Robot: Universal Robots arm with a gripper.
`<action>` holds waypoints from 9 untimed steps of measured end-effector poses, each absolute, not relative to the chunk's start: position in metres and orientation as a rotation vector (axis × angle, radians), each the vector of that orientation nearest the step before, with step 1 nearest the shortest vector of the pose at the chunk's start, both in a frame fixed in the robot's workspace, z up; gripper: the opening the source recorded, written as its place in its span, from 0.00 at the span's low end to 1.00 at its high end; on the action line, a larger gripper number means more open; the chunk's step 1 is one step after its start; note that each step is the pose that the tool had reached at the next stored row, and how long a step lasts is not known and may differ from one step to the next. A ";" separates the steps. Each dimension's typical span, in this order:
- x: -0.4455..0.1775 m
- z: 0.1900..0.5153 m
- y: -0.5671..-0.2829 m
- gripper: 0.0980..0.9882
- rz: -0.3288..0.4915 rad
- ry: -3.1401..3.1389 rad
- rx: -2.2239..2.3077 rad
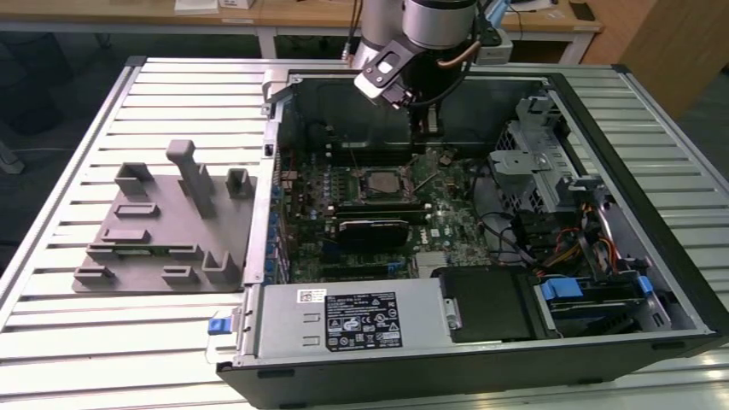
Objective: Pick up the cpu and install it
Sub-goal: 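Close the cpu cover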
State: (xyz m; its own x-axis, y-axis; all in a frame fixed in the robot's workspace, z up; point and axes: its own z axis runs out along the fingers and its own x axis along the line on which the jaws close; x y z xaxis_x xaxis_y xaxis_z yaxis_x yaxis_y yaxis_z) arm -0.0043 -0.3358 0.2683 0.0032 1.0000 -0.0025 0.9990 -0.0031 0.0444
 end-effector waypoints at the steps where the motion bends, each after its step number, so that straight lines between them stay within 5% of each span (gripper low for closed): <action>1: -0.004 0.268 -0.336 0.01 0.046 2.194 2.201; 9: -0.003 0.268 -0.336 0.01 0.046 2.194 2.201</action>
State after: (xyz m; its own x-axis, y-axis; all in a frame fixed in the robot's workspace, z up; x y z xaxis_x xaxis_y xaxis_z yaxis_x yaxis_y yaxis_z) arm -0.0029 -0.3357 0.2683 0.0033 1.0000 -0.0026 0.9990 -0.0032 0.0444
